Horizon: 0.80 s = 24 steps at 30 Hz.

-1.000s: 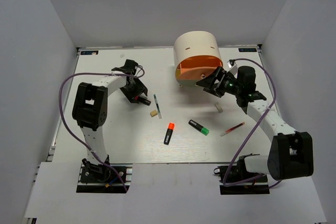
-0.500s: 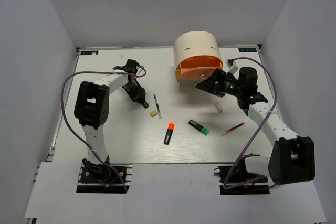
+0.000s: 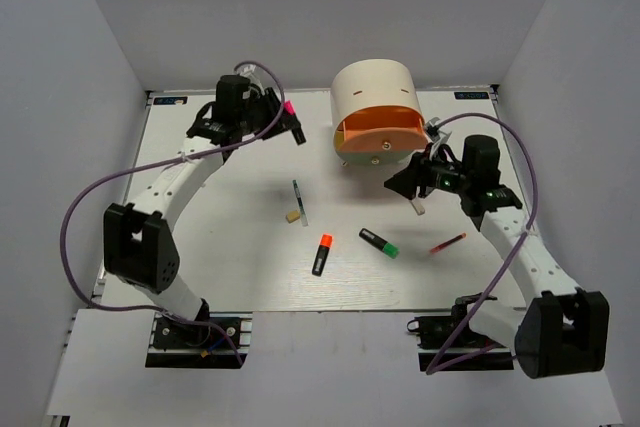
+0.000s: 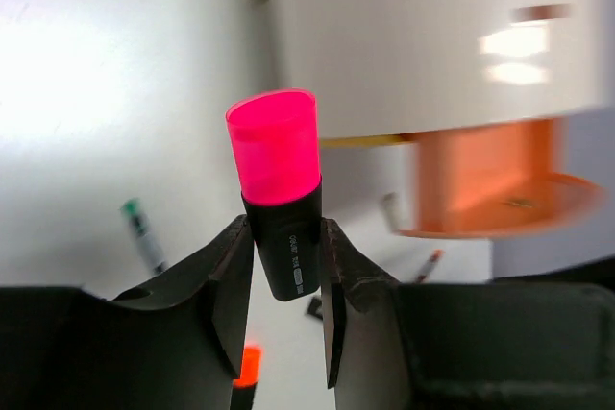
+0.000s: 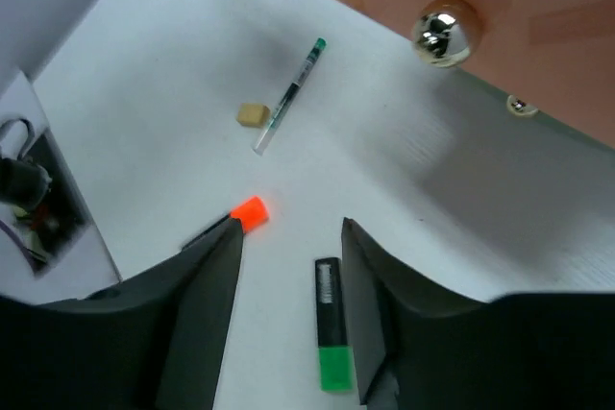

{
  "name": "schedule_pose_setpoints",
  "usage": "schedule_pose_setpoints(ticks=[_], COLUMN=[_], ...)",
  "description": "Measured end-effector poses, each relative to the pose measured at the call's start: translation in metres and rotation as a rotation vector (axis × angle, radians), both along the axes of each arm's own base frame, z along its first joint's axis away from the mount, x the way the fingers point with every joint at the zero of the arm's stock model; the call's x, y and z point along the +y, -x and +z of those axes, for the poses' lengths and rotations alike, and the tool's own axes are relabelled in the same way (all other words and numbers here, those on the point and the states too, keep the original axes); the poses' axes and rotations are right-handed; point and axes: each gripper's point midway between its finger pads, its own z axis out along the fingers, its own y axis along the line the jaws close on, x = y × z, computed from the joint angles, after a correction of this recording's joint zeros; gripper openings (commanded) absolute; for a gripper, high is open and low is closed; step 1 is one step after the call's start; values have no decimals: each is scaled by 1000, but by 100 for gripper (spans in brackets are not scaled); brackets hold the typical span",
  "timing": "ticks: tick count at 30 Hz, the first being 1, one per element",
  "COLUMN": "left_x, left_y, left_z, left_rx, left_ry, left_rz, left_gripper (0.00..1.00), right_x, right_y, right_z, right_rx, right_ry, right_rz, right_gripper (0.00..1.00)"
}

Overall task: Sort the stationery into containers
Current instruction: Place the stationery in the drawer.

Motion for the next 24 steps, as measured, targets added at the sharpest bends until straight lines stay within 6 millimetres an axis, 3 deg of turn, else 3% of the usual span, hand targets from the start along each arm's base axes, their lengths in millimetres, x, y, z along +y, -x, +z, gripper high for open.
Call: schedule_pose_setpoints(ticks=[2, 5, 7, 14, 24], left_x=[-11, -27, -40, -91, -158], left_y=[-2, -4, -5, -15, -12], left_z=[45, 92, 110, 126, 127], left_rx=[-152, -333, -427, -626, -810], left_ry=[59, 125, 162, 215, 165], left_rz=[-49, -127, -191, -404, -620], left_gripper=[23, 22, 22, 25, 33], right_x=[-4, -8, -10, -17, -23], right_y=[7, 17, 20, 23, 21], right_z=[2, 1, -4, -28, -33], right_rx=[-73, -144, -165, -173, -225], right_ry=[29, 62, 79, 144, 194], right_rz=[15, 31, 37, 35, 29], right_gripper=[29, 29, 30, 35, 39])
